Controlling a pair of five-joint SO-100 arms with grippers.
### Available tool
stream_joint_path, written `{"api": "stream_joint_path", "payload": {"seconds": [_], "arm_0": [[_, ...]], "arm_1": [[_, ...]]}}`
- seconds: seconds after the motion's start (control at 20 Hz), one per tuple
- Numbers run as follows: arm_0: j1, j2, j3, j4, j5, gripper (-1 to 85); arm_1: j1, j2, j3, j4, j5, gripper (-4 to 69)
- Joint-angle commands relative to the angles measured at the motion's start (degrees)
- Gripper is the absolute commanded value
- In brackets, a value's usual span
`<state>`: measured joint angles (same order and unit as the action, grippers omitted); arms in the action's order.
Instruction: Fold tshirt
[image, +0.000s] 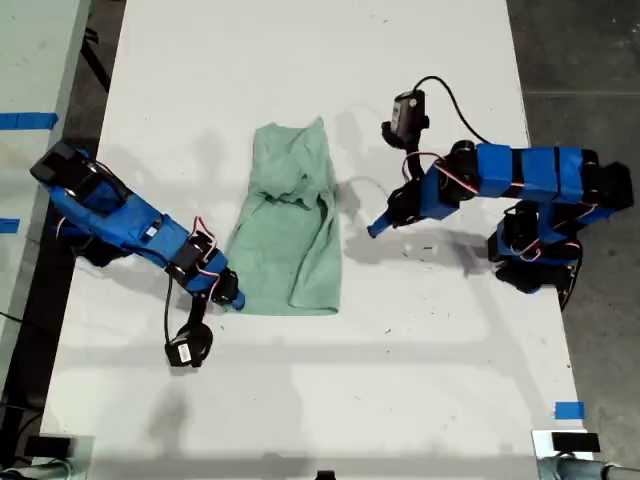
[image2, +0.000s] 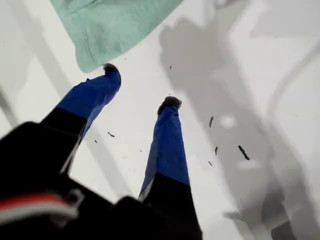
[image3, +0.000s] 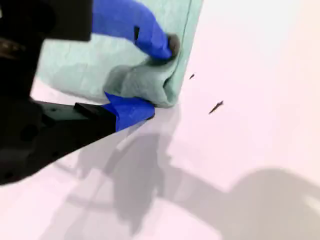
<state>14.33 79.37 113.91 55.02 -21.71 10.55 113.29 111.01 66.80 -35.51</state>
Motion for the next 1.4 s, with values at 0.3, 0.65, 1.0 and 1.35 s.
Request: {"api": "stream_joint_path", "payload": {"seconds": [0.3,0.65,1.0,1.35], "arm_0": [[-0.7,1.9,-2.8,3.1,-1.0,0.0],[-4.6,21.1,2.5,14.1,-3.9,0.0],[-12.0,13.2,-16.6,20.8,8.0,0.0],[-11.1,-16.0,-55.8,30.0,20.3,0.0]], "arm_1": [[-1.6,5.3,1.0,-2.3,1.3,19.8],[-2.9,6.2,2.4,-3.0,2.5,19.8],[-4.1,9.9,5.7,-4.4,4.4,19.5],[-5.4,11.7,6.9,-4.8,5.8,19.3]]}}
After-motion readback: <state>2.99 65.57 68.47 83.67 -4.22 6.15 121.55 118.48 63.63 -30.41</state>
